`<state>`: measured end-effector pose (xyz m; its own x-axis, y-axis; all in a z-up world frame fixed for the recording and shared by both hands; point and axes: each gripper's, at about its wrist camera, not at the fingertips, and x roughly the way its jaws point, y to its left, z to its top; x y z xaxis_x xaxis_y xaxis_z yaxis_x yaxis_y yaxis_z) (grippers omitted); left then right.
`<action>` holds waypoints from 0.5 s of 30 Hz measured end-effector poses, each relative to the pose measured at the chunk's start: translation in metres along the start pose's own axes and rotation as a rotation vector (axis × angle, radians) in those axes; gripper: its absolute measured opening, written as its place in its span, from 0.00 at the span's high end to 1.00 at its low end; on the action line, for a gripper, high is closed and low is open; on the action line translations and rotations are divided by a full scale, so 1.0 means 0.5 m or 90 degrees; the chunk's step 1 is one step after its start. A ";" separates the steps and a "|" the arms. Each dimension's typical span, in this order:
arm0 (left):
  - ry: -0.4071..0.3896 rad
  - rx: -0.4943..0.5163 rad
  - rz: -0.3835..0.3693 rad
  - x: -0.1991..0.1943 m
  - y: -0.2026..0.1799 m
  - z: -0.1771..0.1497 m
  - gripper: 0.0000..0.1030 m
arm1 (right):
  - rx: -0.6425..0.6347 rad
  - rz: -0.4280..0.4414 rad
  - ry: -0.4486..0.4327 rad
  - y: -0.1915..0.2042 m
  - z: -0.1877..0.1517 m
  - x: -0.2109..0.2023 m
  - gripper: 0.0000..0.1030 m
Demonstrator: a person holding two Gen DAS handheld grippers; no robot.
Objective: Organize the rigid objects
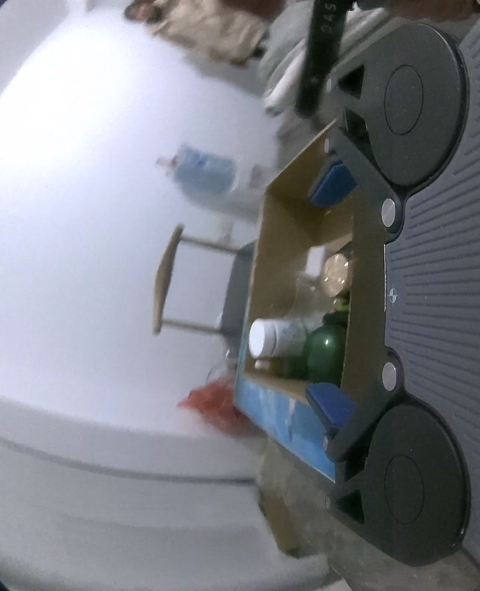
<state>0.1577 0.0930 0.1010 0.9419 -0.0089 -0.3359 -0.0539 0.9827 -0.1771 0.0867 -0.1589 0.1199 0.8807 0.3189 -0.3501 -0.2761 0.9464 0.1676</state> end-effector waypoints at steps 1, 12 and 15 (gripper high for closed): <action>-0.005 0.010 0.014 -0.004 -0.010 -0.001 0.00 | -0.002 -0.001 0.006 0.009 0.009 0.003 0.32; -0.016 0.081 0.049 -0.064 -0.045 -0.051 0.00 | -0.038 0.012 -0.023 0.069 -0.055 -0.045 0.31; -0.025 0.104 0.064 -0.070 -0.061 -0.055 0.00 | -0.037 -0.002 -0.027 0.058 -0.056 -0.051 0.29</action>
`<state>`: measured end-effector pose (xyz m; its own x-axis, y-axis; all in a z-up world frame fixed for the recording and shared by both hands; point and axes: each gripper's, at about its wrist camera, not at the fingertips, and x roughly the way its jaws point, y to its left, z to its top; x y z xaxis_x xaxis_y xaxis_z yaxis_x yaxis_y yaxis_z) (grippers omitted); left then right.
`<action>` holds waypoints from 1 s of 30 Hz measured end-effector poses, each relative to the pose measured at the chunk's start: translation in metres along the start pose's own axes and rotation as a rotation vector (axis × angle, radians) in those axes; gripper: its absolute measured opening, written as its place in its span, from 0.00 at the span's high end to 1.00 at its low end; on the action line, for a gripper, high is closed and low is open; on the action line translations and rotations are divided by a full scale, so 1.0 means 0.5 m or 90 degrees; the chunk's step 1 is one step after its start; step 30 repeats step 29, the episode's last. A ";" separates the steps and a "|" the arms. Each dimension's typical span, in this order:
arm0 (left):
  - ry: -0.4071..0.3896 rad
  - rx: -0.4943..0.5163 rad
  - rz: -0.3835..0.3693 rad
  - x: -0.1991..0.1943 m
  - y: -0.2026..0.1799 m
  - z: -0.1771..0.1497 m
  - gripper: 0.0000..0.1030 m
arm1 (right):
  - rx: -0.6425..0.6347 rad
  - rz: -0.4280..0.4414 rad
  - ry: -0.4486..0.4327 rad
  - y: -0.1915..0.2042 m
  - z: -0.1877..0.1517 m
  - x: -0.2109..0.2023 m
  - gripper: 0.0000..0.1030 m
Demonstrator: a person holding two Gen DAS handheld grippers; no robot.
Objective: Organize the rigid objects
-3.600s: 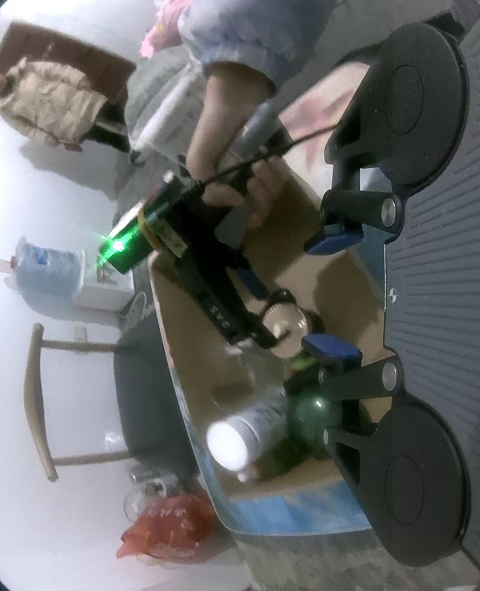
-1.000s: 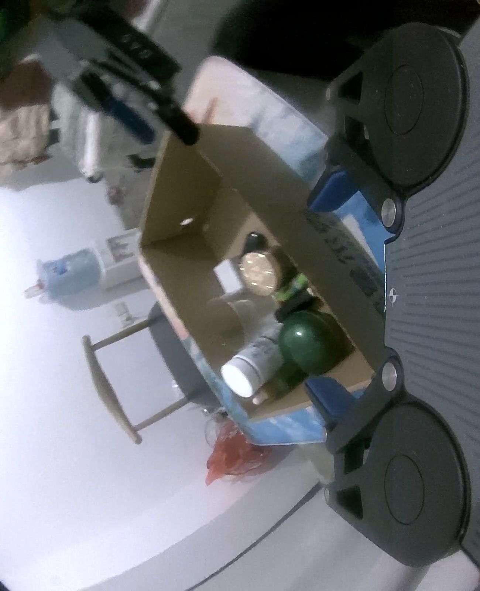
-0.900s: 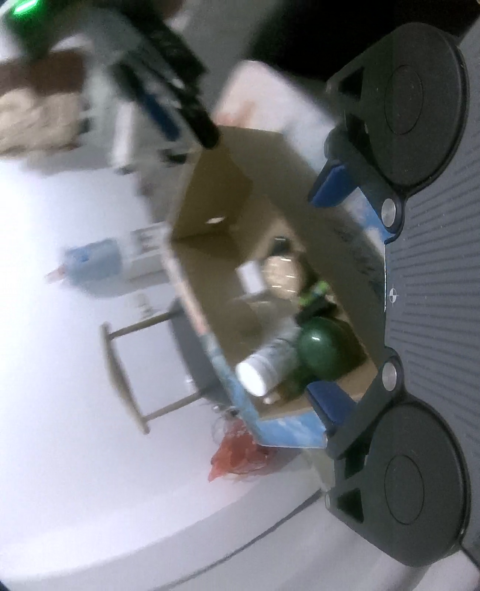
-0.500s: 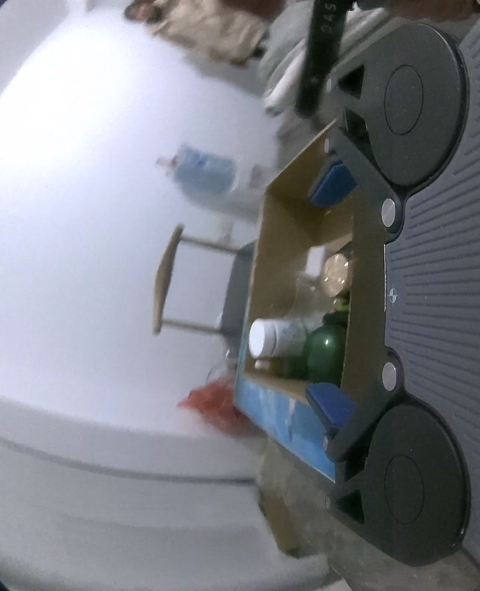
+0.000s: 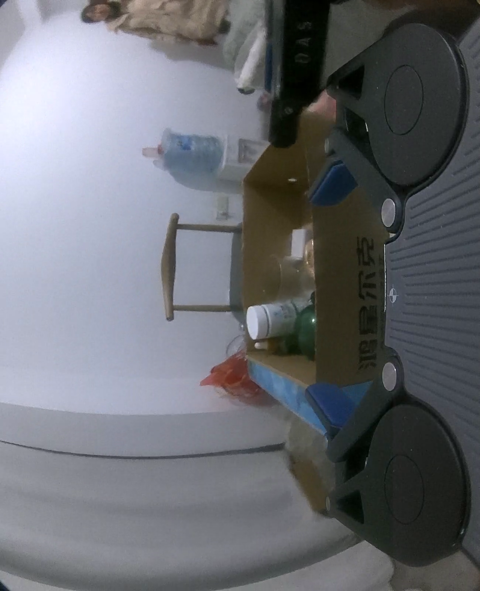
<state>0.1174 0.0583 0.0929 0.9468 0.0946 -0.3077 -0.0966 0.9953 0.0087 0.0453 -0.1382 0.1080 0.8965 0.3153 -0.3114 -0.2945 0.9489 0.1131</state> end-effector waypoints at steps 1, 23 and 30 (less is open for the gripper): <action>0.000 0.001 -0.001 -0.001 -0.003 -0.004 0.00 | 0.005 -0.003 0.003 -0.004 0.000 0.001 0.29; 0.028 0.016 0.021 0.031 -0.025 -0.032 0.00 | 0.002 -0.034 0.036 -0.036 -0.030 0.010 0.25; 0.028 0.012 0.014 0.029 -0.024 -0.038 0.00 | 0.004 -0.038 0.039 -0.038 -0.033 0.011 0.23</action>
